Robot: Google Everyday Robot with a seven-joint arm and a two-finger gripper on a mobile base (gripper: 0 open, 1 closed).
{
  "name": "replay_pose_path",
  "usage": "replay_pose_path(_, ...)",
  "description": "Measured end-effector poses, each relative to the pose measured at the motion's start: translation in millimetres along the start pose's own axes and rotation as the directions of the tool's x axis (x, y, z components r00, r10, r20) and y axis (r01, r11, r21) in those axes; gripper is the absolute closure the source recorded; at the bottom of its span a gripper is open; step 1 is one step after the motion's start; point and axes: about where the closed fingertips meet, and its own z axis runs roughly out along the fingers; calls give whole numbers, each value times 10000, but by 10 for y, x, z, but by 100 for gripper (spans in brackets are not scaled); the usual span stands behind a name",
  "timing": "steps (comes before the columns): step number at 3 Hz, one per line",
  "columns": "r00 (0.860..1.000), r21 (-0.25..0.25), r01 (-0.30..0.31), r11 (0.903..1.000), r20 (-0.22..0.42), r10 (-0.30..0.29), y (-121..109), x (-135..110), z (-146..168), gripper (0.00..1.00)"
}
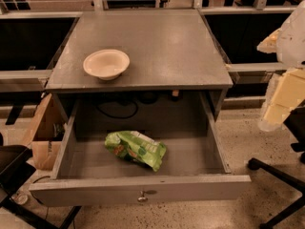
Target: Pick green rice chip bag from top drawer and place on counter
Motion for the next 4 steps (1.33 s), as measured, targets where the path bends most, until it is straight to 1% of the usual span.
replay_pose_path(1,10000,0,0,10000,0,0,0,0,0,0)
replay_pose_path(2,9999,73,12,10000,166,-13,-30,-60,68,0)
replay_pose_path(3,9986,66,29,10000,525,-32,31,-295,301,0)
replay_pose_path(4,9947,36,-17,10000,1029,13,76,-687,929,0)
